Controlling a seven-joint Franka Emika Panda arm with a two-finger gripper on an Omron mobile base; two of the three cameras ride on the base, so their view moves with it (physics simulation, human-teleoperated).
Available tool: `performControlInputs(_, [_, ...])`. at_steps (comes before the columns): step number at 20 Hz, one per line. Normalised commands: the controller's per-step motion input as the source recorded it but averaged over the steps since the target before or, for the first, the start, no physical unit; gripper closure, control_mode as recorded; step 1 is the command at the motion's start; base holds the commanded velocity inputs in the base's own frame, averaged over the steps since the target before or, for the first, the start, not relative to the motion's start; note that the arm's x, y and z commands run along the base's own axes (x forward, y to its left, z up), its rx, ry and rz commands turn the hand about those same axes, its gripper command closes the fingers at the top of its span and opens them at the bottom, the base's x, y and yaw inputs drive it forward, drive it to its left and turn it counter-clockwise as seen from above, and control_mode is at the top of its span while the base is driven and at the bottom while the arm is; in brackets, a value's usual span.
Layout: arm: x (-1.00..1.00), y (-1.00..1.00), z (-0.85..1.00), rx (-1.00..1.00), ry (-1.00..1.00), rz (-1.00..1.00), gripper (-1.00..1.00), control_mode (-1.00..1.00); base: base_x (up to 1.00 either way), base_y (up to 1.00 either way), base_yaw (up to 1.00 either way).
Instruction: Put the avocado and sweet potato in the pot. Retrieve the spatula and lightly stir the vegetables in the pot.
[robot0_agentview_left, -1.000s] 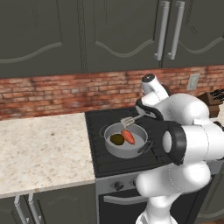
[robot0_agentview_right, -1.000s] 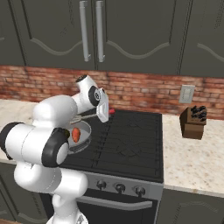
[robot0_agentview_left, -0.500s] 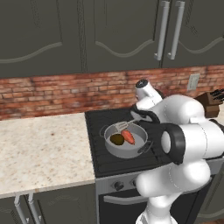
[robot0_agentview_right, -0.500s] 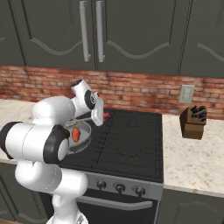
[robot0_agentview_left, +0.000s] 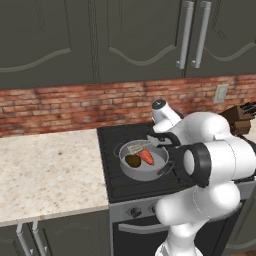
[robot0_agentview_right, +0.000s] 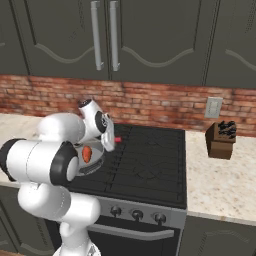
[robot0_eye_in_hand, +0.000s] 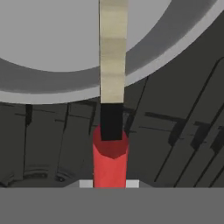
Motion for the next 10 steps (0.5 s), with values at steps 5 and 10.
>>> performControlInputs(5, [0.41,-0.29,-0.58,0.00,0.05,0.00,1.00,-1.00,0.00,0.00,0.00])
performControlInputs(10, [0.32,-0.50,-0.07,0.00,0.00,0.00,1.00,-1.00,0.00,0.00,0.00])
